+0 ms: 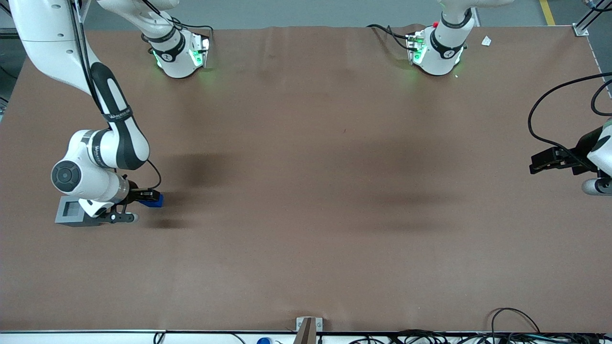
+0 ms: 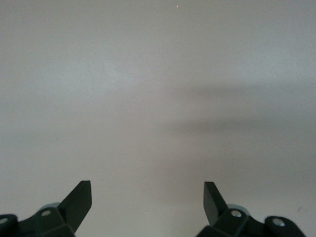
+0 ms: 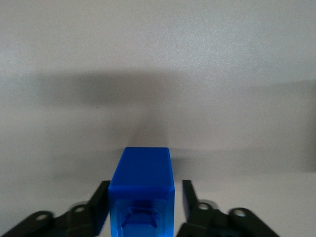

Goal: Insert blue part into gray base with right arm
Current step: 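Carry the blue block over the gray base's square opening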

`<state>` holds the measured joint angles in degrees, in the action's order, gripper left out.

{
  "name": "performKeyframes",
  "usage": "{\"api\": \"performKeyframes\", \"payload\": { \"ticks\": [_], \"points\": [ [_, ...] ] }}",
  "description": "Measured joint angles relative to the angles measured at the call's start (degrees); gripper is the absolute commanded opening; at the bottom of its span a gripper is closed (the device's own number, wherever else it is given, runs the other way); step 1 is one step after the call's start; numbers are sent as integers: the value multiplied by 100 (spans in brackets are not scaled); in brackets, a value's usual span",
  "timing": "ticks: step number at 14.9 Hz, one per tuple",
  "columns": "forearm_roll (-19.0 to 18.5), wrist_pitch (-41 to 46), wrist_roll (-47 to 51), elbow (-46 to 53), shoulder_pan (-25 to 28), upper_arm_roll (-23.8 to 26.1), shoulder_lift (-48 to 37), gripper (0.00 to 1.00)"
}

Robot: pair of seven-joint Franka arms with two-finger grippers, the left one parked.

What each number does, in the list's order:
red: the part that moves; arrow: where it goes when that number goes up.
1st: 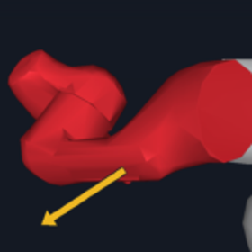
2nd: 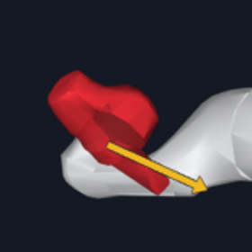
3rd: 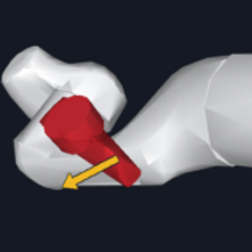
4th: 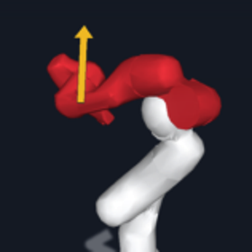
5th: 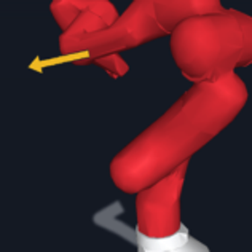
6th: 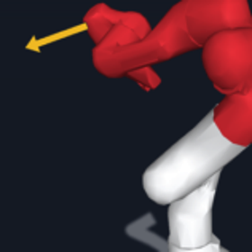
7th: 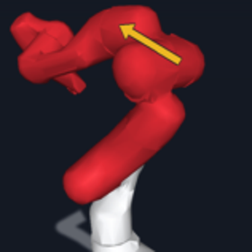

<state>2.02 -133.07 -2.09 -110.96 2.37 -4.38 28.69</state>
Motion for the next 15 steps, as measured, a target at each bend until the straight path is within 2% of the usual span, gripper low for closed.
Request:
{"api": "performKeyframes", "payload": {
  "ticks": [2,10,15],
  "points": [
    [0,-3,0,1,0,0,5,4],
    [0,128,-2,99,-209,-17,-67,1],
    [-1,1103,-2,687,-504,-39,-347,0]
  ]
}}
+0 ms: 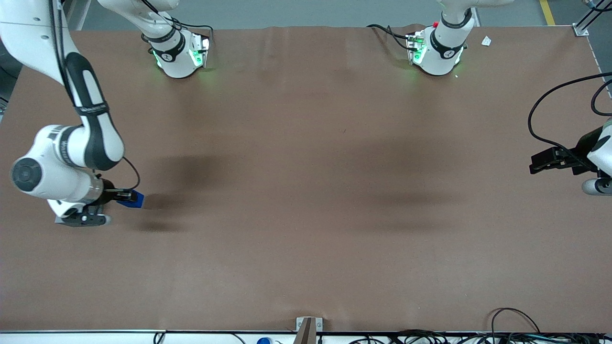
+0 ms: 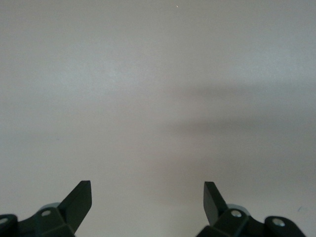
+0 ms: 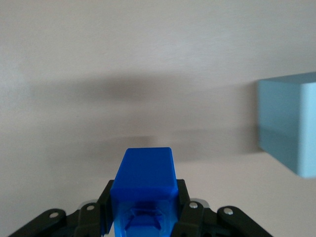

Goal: Insert blue part into gray base with right arm
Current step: 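Carry the blue block over the gray base's square opening, then lower the blue block into the gray base opening with the right gripper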

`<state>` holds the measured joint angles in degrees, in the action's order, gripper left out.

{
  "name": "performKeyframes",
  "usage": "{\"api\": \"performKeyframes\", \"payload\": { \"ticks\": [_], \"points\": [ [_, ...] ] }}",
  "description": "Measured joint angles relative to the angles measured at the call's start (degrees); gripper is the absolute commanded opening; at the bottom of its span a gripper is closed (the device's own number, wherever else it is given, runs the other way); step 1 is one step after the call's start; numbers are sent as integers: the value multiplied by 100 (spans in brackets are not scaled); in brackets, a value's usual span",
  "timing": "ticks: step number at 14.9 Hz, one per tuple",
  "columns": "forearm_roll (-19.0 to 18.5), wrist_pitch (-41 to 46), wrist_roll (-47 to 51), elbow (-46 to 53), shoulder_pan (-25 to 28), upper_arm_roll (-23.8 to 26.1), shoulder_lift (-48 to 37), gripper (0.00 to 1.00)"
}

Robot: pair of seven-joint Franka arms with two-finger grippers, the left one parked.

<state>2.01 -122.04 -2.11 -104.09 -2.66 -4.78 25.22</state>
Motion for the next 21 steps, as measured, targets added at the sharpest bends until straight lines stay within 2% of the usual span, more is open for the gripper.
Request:
{"api": "performKeyframes", "payload": {
  "ticks": [4,12,21],
  "points": [
    [-1,302,-331,349,-452,-13,-14,0],
    [-105,778,-547,942,-839,-16,108,0],
    [-119,779,-1298,1343,-1335,-19,593,0]
  ]
}}
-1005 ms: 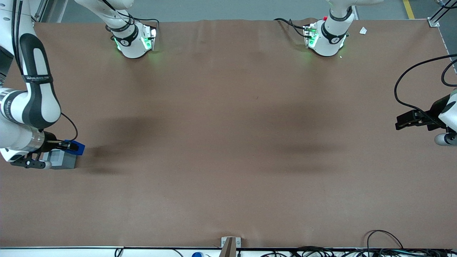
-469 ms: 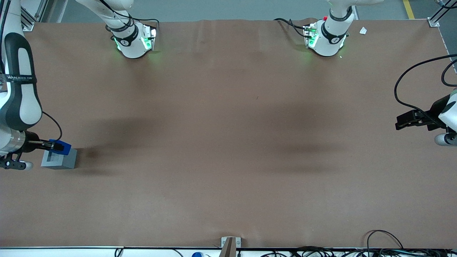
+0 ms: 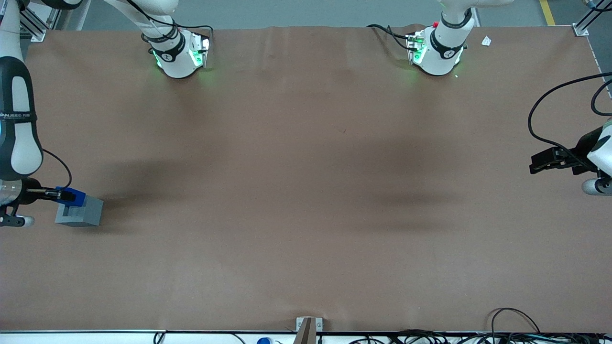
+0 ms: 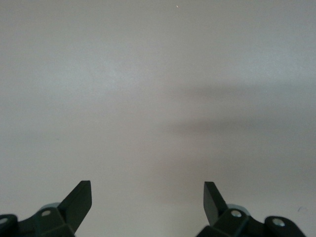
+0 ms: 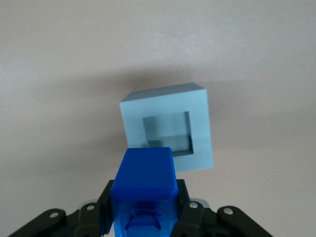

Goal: Insert blue part into gray base with right arm
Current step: 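Lower the blue block into the gray base opening with the right gripper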

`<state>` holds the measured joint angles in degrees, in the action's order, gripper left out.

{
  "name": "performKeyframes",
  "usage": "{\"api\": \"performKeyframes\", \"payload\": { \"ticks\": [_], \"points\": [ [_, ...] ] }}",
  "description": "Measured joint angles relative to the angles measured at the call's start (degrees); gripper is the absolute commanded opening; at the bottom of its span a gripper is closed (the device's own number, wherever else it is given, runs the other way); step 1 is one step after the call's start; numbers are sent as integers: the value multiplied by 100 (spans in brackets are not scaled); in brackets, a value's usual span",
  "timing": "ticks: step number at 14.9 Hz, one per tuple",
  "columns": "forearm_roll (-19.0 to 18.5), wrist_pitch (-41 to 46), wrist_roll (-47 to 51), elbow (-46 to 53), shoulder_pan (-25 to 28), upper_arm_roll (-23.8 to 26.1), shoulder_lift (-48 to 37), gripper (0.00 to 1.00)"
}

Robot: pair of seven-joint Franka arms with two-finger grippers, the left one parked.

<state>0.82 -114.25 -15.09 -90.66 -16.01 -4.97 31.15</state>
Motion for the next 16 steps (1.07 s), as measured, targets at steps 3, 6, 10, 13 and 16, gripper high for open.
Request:
{"api": "performKeyframes", "payload": {
  "ticks": [3,6,10,13,16],
  "points": [
    [-1,1,-83,162,-30,0,131,0],
    [-1,0,-148,333,-35,0,275,0],
    [-3,1,-238,603,-35,1,461,0],
    [-5,3,-265,703,-36,1,529,0],
    [-5,5,-310,717,-40,1,542,0]
  ]
}}
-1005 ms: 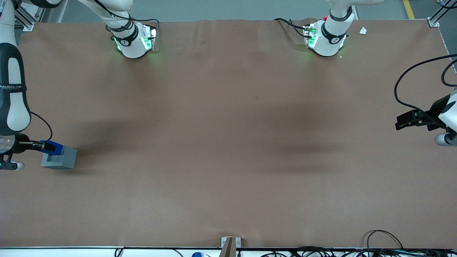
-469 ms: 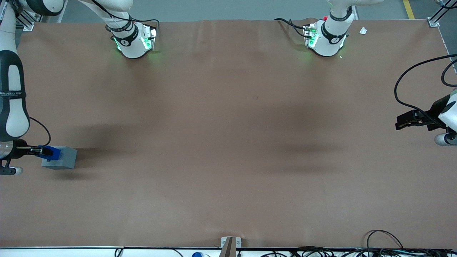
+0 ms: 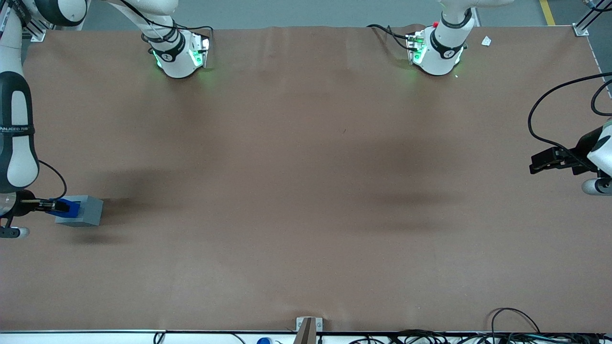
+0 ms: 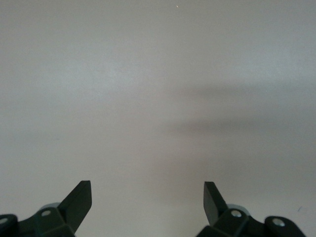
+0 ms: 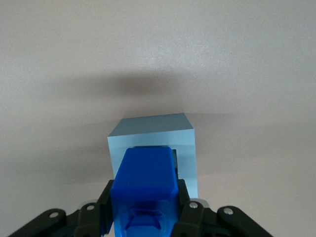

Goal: Insert blue part into gray base with right arm
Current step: 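Lower the blue block into the gray base opening with the right gripper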

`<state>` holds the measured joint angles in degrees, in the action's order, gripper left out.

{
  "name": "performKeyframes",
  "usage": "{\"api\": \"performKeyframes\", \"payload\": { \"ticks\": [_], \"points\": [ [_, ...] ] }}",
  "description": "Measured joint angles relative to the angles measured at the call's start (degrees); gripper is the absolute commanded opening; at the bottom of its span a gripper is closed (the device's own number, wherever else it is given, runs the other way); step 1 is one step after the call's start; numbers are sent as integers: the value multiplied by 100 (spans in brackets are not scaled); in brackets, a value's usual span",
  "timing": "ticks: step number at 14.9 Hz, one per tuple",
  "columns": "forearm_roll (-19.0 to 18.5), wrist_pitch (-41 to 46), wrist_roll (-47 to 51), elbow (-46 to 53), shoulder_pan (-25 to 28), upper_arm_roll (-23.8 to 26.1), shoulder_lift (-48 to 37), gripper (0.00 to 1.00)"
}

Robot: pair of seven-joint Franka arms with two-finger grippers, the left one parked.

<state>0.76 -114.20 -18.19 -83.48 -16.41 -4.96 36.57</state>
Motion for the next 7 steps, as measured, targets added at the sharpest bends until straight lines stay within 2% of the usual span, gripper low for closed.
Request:
{"api": "performKeyframes", "payload": {
  "ticks": [7],
  "points": [
    [-1,3,-161,6,-57,0,16,0]
  ]
}}
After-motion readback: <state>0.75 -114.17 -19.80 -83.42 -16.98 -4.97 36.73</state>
